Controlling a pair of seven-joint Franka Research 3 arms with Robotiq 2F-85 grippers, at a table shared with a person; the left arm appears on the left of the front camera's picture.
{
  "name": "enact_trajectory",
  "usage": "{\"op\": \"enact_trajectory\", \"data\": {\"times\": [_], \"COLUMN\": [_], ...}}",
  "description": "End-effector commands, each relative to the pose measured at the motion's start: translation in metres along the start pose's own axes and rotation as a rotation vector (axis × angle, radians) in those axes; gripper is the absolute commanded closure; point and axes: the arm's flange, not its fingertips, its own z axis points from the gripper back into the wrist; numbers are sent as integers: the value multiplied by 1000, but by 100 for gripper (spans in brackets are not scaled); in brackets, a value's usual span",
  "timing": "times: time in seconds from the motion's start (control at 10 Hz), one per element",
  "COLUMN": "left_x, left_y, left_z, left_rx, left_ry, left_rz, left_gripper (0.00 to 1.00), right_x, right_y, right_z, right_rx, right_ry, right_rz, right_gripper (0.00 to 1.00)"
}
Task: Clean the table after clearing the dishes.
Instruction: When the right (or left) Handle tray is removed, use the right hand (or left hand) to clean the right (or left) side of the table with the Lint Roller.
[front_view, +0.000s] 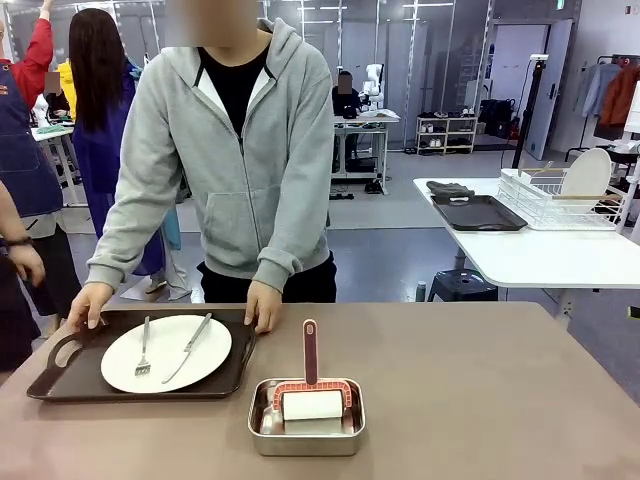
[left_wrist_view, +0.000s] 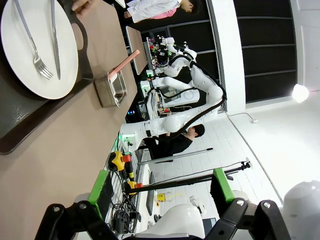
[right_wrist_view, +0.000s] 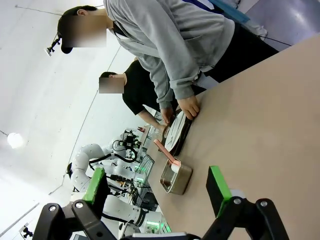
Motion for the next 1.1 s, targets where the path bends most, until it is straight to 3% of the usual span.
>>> {"op": "enact_trajectory", "data": {"times": [0.0, 1.0], "left_x": [-3, -3], "left_y": [-2, -2], "left_z": [4, 4], "left_rx": [-7, -7], "left_ry": [-10, -10], "left_rz": [-12, -12], "left_gripper": [0, 0], "right_x": [1, 1], "right_y": [2, 2], "right_z": [-1, -1], "right_rx": [1, 1], "right_ry": [3, 3], "right_rz": [-3, -3], "right_gripper": [0, 0]}}
